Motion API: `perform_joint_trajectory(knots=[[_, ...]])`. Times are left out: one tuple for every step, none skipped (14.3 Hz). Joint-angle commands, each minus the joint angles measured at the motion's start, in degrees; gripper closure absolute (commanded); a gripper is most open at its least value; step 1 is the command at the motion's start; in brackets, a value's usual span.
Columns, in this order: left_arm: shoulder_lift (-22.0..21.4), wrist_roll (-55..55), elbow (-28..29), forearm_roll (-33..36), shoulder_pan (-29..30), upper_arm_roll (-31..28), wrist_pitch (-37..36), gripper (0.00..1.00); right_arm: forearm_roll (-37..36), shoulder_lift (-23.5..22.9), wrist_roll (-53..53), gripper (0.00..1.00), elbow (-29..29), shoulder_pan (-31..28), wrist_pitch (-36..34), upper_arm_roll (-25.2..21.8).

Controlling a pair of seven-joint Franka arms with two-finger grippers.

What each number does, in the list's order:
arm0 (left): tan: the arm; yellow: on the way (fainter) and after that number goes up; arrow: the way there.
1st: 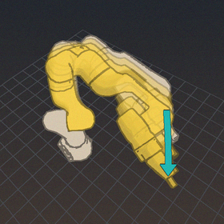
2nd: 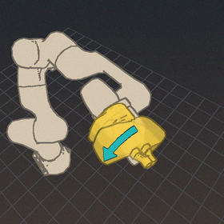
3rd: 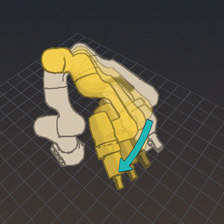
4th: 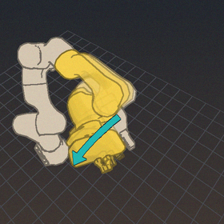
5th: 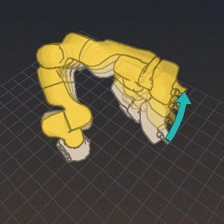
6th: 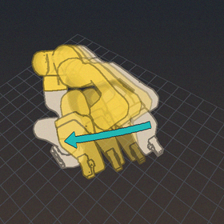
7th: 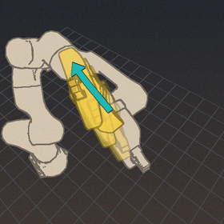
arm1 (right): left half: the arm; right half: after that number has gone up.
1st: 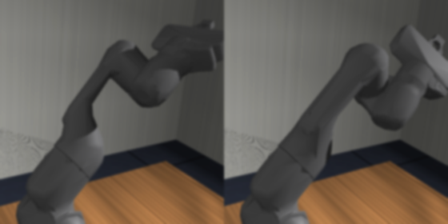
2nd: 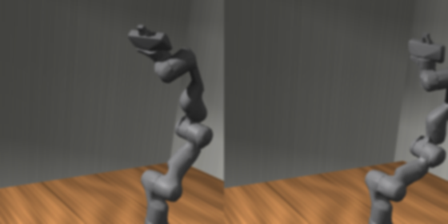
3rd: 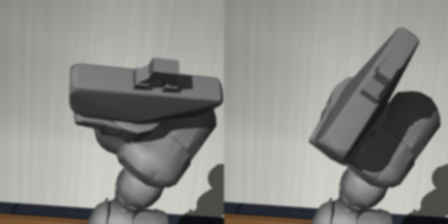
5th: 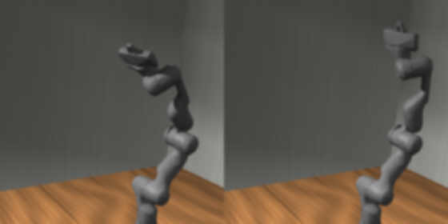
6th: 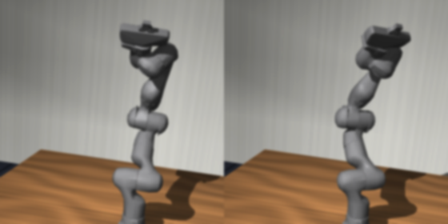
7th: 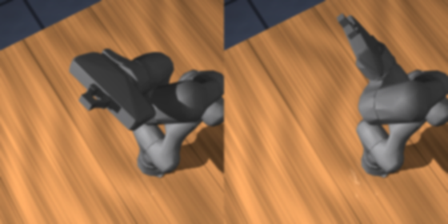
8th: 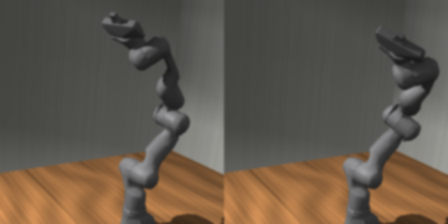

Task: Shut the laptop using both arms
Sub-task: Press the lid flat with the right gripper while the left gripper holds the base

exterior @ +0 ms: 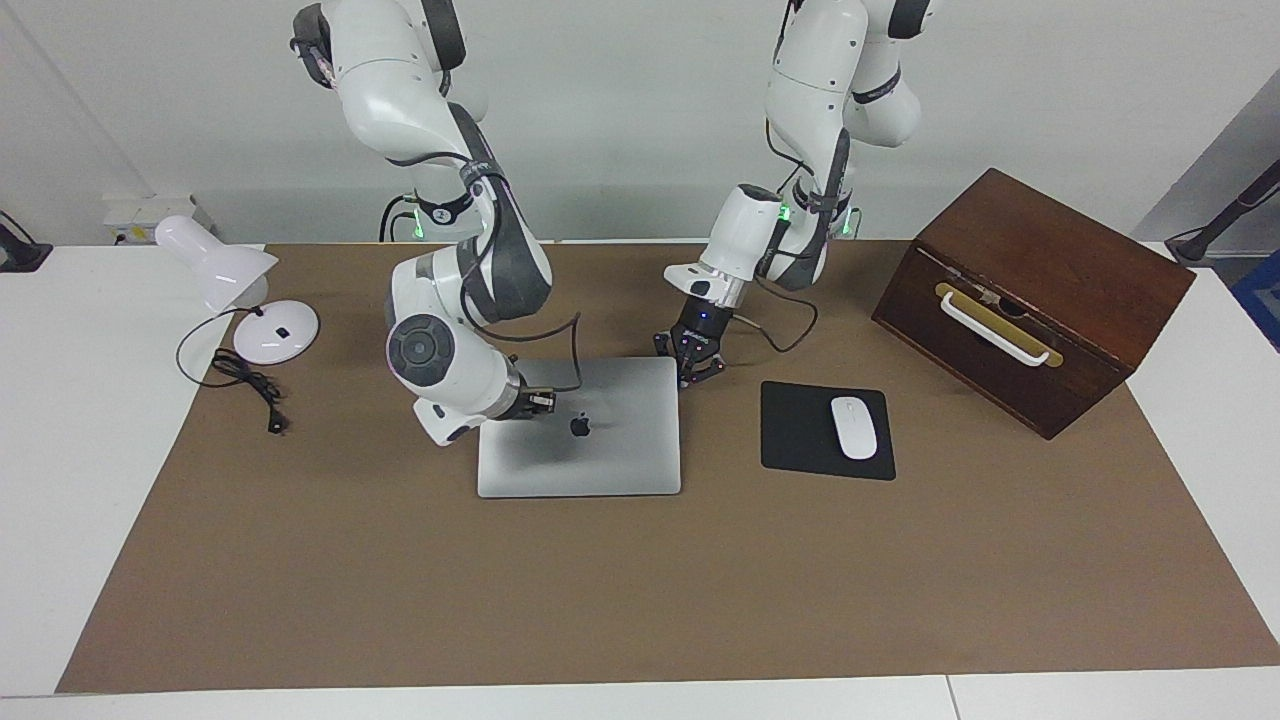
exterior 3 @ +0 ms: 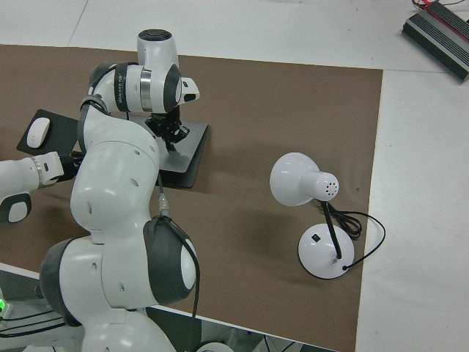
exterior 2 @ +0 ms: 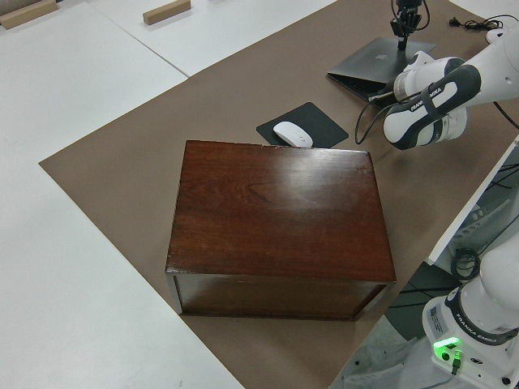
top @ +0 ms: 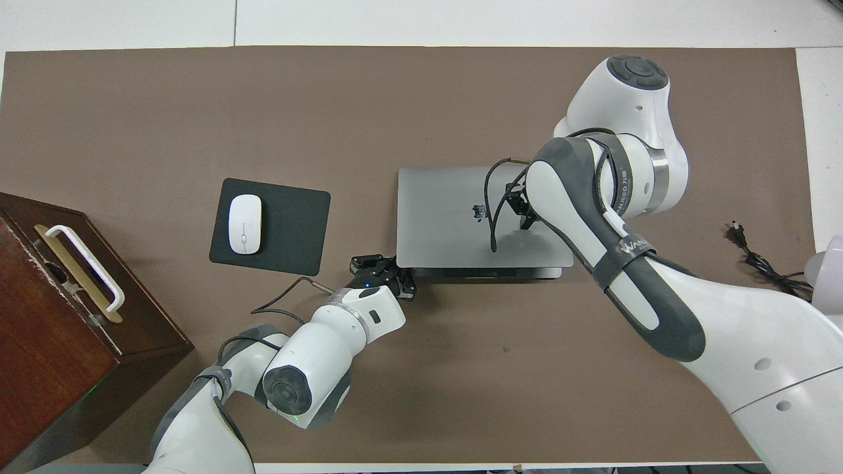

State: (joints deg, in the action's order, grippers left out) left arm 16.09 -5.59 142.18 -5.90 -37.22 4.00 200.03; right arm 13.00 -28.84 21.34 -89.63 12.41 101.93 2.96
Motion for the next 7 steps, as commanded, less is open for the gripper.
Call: perform_joint_trajectory(knots=[[3.07,1.02,-0.59,-0.69,-0.31,-0.04,0.62,1.0,1.59,1.85,1.16,1.0,-3.53,-0.19,2.65,0.29],[3.07,1.02,-0.68,-0.69,-0.31,-0.04,0.62,1.0,1.59,1.85,1.16,1.0,-3.97,-0.19,3.53,0.29],[3.16,1.02,-0.68,-0.69,-0.31,-0.04,0.62,1.0,1.76,1.94,1.16,1.0,-4.58,-0.1,3.97,0.29],[3.07,1.02,-0.68,-0.69,-0.31,-0.04,0.62,1.0,2.2,1.94,1.16,1.0,-4.76,-0.1,4.41,0.29],[3.16,1.02,-0.59,-0.69,-0.31,-0.04,0.62,1.0,2.38,1.94,1.16,1.0,-5.2,0.07,4.68,0.29],[3.07,1.02,-0.59,-0.69,-0.31,-0.04,0.62,1.0,2.38,1.94,1.16,1.0,-5.2,0.25,4.77,0.29],[3.07,1.02,-0.59,-0.77,-0.31,-0.04,0.62,1.0,2.38,1.94,1.24,1.0,-5.29,0.25,5.2,0.29]])
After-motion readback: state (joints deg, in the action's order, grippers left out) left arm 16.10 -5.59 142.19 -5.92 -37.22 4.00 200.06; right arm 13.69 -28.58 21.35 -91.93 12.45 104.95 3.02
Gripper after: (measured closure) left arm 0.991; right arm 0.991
